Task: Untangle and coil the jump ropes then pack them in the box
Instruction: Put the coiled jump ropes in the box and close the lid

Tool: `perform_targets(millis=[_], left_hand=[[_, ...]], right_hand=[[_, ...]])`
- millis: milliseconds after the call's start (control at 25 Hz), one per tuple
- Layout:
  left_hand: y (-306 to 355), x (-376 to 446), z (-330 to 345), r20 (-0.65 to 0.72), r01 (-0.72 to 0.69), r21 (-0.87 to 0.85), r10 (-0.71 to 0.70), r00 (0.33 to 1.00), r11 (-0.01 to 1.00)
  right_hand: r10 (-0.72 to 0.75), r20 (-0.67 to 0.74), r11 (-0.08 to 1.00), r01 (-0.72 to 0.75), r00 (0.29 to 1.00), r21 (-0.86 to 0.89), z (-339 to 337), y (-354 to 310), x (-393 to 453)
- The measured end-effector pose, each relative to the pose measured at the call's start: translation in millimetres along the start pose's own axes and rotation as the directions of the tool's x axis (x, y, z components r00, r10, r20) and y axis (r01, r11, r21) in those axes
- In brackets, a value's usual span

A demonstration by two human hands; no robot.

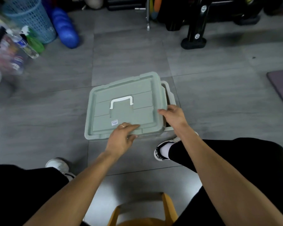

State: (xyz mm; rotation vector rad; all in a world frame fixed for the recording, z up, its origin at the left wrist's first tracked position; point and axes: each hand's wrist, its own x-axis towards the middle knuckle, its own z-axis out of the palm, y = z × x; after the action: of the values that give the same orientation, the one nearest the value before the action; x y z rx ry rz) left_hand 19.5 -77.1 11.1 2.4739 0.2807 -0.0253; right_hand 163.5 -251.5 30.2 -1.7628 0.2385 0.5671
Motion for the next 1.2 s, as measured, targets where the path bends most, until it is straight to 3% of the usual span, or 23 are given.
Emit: perform_targets(millis=[240,400,560,680,800,840,920,1080,1200], left_hand=[[44,39,43,0.115,-0.005,0.07,-0.003,0.993,0.998],[52,64,61,0.155,0.025,0.166,-0.051,0.987,0.986],[57,87,72,0.294,-0.012,0.368,-0.104,0.95,0.93],[46,87,75,0.296,-0.01,0.394,-0.116,0.948,0.919],[32,89,74,0.277,-0.01,0.361,-0.097,0.956,0.932],[29,90,73,0.266,-0.011,0.344,-0.086,0.96,0.939],[28,88,73,0.23,-0.008,0.321,-0.07,0.971,0.947],[30,83,77,0.182,0.025,0.284,-0.079,0.98,0.959],[29,85,78,0.169,0.023,0.268,-0.07,0.983,0.963]], right_hand=[[-0.013,-0.143,0.983,-0.013,0.99,-0.183,-43,28,26],[0.042,-0.091,0.97,-0.063,0.995,-0.237,-48,46,37],[0.076,-0.032,0.99,-0.079,0.997,-0.117,-57,62,59],[0.163,-0.037,0.986,-0.161,0.986,0.049,-67,67,80],[0.384,0.166,0.905,-0.406,0.908,0.129,-59,80,89],[0.413,0.25,0.875,-0.458,0.876,0.159,-55,86,91],[0.424,0.286,0.832,-0.495,0.859,0.251,-50,91,95],[0.289,0.032,0.938,-0.29,0.957,0.19,-57,73,85],[0.179,-0.102,0.973,-0.161,0.978,0.165,-59,59,69]])
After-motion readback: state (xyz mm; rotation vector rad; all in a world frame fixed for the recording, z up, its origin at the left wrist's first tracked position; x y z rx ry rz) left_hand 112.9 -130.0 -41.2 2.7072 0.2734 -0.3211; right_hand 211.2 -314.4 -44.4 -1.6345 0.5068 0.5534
